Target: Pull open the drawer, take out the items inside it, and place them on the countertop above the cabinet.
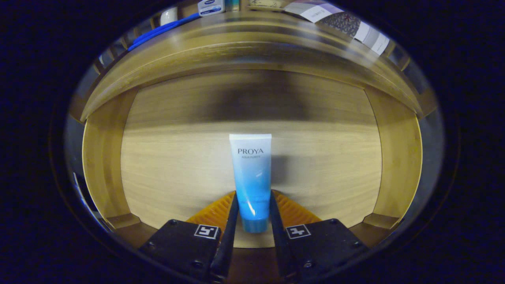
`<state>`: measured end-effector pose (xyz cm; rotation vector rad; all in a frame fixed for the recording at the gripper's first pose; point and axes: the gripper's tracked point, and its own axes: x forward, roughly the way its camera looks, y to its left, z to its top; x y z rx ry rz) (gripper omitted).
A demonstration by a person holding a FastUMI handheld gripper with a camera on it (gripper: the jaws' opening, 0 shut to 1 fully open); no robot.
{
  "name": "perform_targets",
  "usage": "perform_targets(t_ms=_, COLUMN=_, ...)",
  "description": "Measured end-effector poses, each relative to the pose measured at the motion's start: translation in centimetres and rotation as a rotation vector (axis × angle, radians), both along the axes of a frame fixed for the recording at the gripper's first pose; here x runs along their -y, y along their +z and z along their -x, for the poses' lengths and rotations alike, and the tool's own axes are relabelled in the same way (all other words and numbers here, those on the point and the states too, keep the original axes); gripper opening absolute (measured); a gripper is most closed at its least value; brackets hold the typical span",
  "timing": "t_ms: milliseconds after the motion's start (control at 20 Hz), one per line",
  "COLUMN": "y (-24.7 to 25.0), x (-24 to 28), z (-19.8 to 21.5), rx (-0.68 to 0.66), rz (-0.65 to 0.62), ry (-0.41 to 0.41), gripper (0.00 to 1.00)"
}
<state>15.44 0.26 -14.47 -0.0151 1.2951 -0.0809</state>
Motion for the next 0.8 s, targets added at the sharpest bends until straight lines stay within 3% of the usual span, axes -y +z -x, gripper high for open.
perform_targets(t_ms=400, y=2.7, x=-0.9, z=1.5, rx=0.068, rz=-0.074, ry=0.022, gripper=0.45)
perform_targets(t_ms=800, y=8.6, x=-0.9, z=2.9, rx=0.175, rz=-0.091, ry=0.062, gripper=0.45)
